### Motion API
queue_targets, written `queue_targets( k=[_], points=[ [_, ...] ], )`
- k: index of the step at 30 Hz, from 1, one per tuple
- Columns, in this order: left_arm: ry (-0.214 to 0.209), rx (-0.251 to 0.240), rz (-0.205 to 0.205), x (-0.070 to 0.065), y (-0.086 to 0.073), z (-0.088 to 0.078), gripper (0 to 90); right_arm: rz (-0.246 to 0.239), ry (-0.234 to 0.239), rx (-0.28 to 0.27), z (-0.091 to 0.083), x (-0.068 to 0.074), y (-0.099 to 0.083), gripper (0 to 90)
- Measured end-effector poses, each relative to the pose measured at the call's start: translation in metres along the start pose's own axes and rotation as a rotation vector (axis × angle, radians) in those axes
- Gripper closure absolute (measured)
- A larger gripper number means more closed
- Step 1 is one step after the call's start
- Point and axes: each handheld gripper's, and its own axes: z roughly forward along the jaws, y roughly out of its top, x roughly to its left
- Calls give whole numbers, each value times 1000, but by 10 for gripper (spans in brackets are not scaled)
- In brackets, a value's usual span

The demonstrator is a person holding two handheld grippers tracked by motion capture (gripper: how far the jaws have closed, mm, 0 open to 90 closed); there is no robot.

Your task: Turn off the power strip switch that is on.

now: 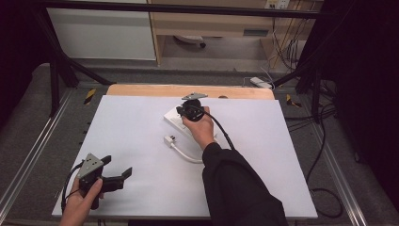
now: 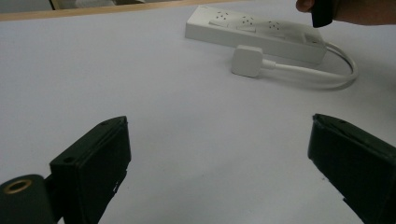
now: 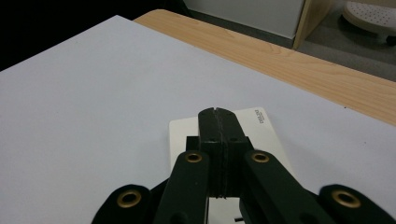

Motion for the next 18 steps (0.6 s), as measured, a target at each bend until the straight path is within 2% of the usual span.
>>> queue_targets(
  k=[11, 18],
  points=[
    [-2, -4, 0, -1, 0, 0, 59, 12, 4, 41, 5, 6, 2, 900],
    [-4, -3, 0, -1, 0, 0, 60, 7, -1, 45, 9, 7, 0, 900]
  ],
)
